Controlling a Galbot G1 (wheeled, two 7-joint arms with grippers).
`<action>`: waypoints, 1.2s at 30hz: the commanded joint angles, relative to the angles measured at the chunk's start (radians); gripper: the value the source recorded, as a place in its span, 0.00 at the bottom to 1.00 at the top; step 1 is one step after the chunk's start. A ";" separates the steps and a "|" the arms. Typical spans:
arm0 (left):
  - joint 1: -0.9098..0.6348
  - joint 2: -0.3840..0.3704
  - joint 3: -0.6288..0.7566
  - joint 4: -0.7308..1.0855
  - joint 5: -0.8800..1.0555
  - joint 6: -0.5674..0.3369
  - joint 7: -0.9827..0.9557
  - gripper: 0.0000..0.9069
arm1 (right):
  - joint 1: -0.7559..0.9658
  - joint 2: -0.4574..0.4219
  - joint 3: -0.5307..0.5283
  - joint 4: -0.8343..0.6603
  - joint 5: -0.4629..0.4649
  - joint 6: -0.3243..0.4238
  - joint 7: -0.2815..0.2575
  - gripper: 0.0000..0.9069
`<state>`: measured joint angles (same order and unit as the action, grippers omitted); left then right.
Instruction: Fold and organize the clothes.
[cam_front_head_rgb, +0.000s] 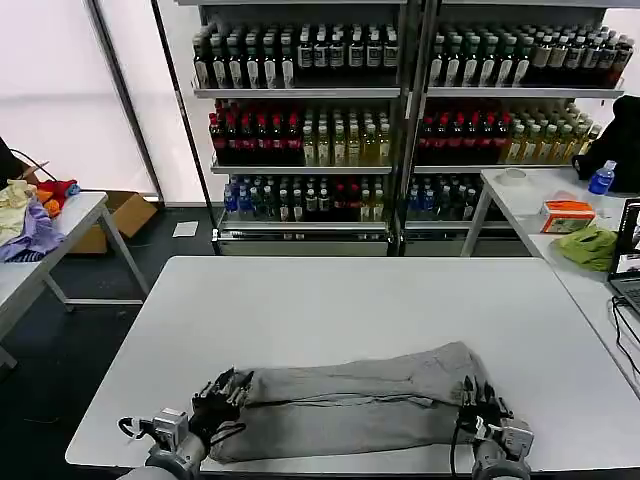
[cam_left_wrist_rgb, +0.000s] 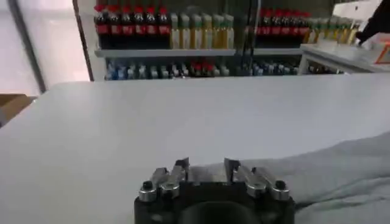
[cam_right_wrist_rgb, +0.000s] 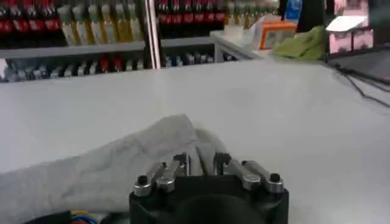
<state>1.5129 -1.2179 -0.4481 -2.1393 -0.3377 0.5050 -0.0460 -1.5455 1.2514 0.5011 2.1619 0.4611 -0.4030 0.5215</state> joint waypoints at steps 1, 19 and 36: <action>0.016 -0.111 -0.027 -0.073 0.064 -0.026 -0.075 1.00 | -0.002 -0.002 0.107 0.124 0.016 0.054 0.012 1.00; 0.073 -0.220 0.006 0.020 0.007 -0.014 -0.112 1.00 | 0.022 -0.010 0.078 0.133 0.047 0.076 0.039 1.00; 0.083 -0.215 0.006 0.062 0.014 -0.011 -0.078 0.07 | 0.016 -0.007 0.073 0.141 0.049 0.072 0.039 1.00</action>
<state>1.5928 -1.4218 -0.4408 -2.1102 -0.3263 0.4979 -0.1300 -1.5300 1.2435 0.5723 2.2977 0.5073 -0.3341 0.5595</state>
